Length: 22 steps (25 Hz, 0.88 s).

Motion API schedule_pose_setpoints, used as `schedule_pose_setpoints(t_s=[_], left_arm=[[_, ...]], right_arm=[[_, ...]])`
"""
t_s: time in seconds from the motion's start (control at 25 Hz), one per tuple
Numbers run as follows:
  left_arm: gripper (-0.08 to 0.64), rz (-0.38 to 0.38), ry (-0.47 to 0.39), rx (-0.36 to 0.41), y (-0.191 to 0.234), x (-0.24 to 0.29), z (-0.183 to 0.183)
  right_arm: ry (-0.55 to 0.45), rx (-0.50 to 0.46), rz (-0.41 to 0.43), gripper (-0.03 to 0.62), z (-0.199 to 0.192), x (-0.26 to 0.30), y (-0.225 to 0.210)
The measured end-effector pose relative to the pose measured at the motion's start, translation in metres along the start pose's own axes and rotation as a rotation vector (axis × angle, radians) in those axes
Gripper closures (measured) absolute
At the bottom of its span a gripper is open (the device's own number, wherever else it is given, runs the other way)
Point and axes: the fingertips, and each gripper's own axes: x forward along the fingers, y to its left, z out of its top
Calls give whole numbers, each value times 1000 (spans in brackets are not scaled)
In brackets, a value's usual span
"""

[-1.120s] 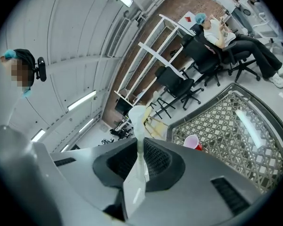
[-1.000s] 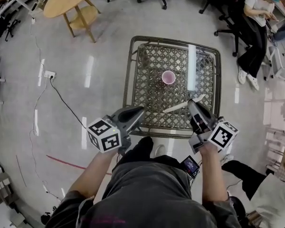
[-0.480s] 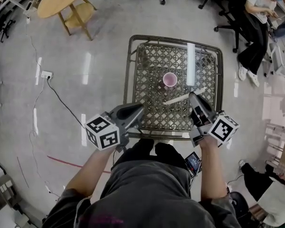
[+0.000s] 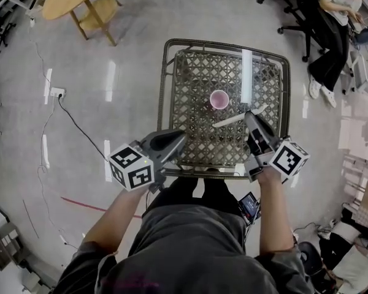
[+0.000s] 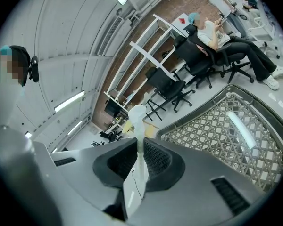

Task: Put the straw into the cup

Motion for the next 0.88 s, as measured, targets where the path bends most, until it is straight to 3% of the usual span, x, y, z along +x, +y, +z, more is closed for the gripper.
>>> schedule_pose_setpoints(t_s=[0.88], left_arm=[[534, 88, 46, -47, 25, 28, -7]], right_arm=[[30, 65, -24, 548, 13, 53, -75]])
